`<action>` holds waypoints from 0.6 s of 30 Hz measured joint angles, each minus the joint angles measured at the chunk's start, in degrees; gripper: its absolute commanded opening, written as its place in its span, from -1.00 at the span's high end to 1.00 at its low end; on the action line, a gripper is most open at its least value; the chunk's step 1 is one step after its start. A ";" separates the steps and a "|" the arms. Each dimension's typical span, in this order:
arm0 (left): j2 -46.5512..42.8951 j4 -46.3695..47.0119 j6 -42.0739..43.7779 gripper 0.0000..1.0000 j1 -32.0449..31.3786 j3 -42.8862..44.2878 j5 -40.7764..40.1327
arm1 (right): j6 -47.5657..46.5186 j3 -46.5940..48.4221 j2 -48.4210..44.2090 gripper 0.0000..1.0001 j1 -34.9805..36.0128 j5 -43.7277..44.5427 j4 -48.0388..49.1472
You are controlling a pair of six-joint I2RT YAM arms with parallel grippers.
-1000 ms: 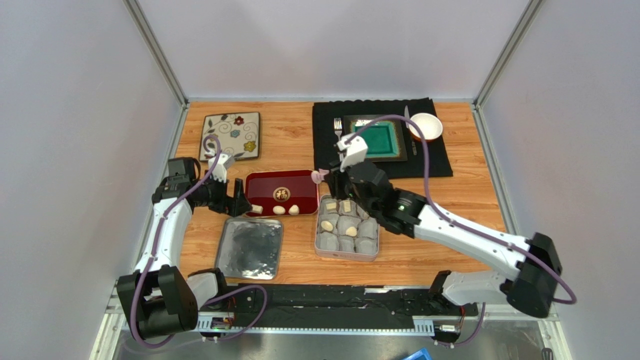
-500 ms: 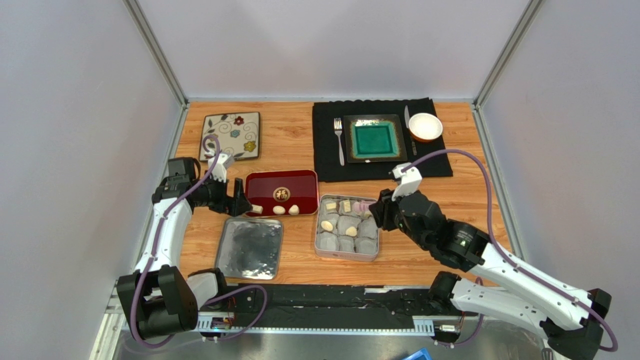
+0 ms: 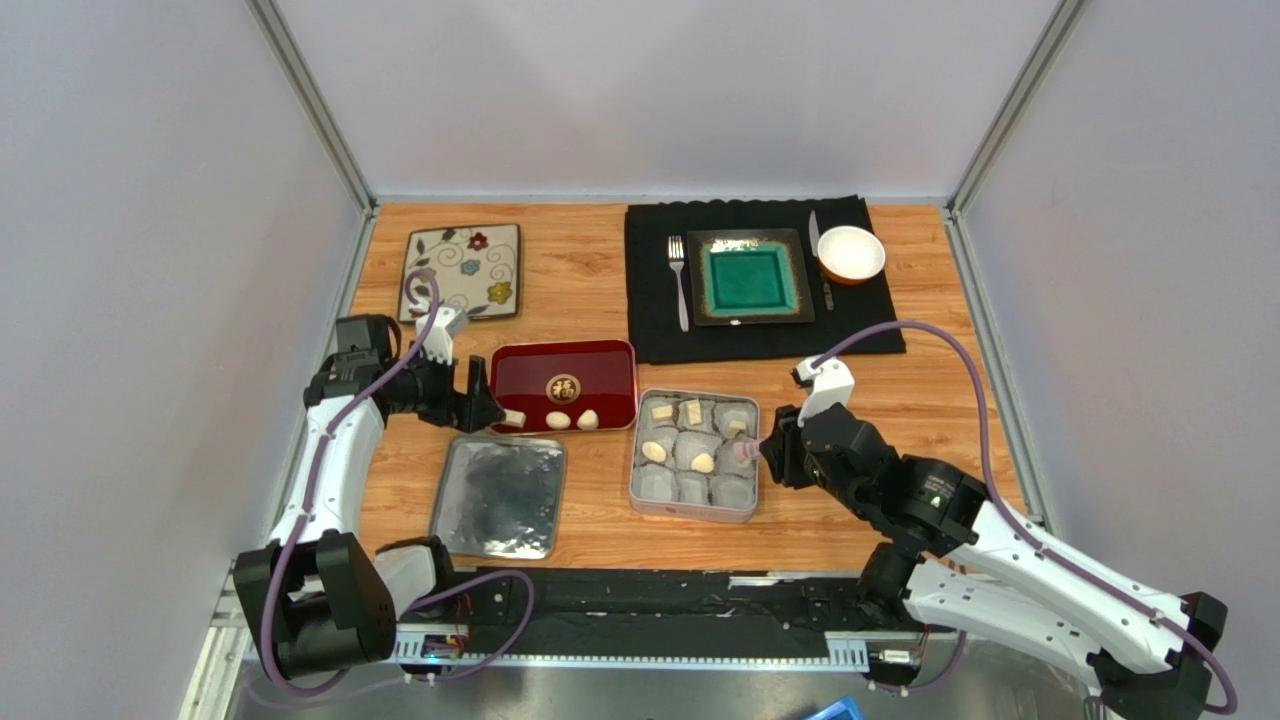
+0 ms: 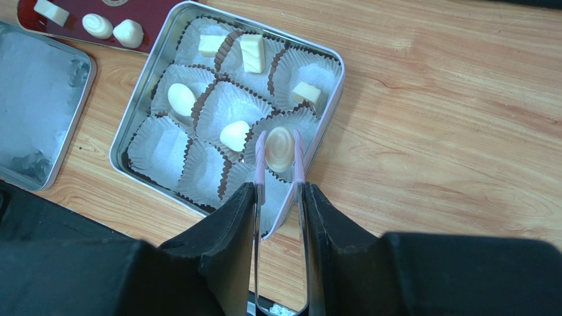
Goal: Pack the chocolate
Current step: Place the fake chocolate in the packing box.
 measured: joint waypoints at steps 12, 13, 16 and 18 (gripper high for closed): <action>0.00 -0.02 -0.02 -0.91 0.00 0.00 0.04 | 0.20 -0.24 2.75 0.27 0.00 0.02 0.44; 0.00 -0.04 -0.02 -0.91 0.00 0.00 0.11 | 0.20 -0.24 2.75 0.26 0.00 0.02 0.44; 0.00 -0.04 -0.02 -0.91 0.00 0.00 0.28 | 0.20 -0.24 2.75 0.25 0.00 0.02 0.52; 0.00 -0.04 -0.02 -0.91 0.00 0.00 0.39 | 0.20 -0.24 2.78 0.24 0.00 0.02 0.72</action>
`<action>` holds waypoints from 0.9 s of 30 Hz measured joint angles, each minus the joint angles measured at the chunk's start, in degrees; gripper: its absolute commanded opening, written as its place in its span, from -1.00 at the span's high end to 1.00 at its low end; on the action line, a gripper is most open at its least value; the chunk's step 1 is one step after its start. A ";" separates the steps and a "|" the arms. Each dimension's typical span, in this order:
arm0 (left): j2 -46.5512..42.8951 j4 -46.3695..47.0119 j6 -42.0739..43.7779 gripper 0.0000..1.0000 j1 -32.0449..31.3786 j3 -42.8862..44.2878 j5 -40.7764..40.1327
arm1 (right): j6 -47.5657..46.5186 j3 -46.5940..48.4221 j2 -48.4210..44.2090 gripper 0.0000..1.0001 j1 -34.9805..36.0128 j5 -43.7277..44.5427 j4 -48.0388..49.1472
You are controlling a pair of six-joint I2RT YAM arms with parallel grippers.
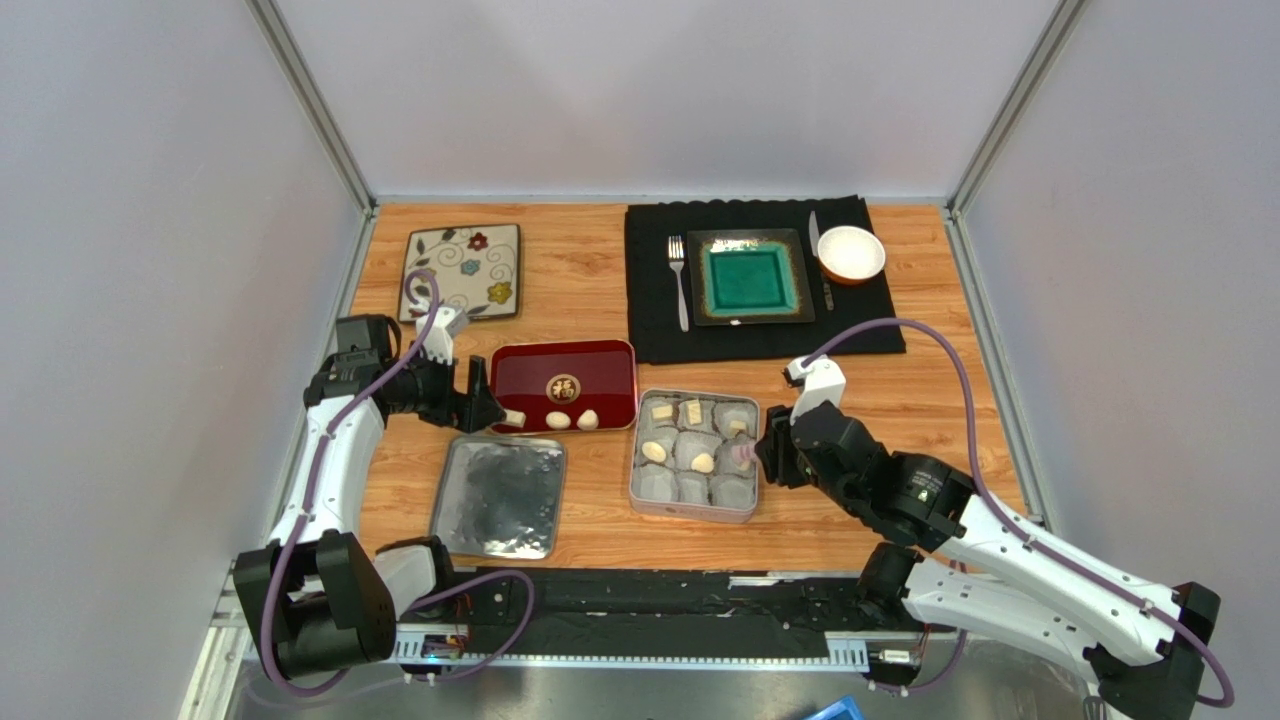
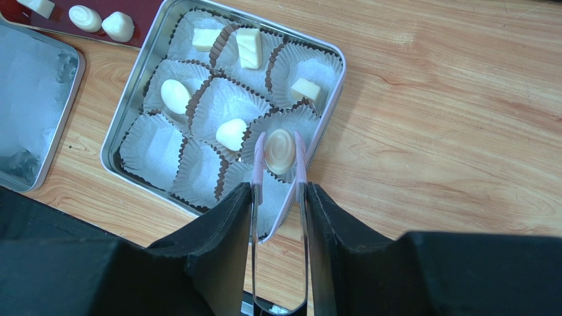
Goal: Pack the chocolate
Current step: Place the fake chocolate in the packing box.
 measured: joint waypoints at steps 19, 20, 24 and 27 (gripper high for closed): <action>0.00 -0.09 -0.02 -0.91 0.00 0.00 0.02 | -1.60 0.00 0.98 0.32 1.05 -0.42 4.90; 0.00 -0.09 -0.02 -0.91 0.00 0.00 0.02 | -2.03 0.02 0.94 0.35 1.73 -0.44 5.88; 0.00 -0.09 -0.02 -0.91 0.00 0.00 0.00 | -4.11 1.73 3.21 0.38 4.17 -0.48 9.55; 0.00 -0.09 0.00 -0.91 0.00 0.00 -0.11 | -5.62 3.78 7.06 0.38 5.40 -0.63 13.29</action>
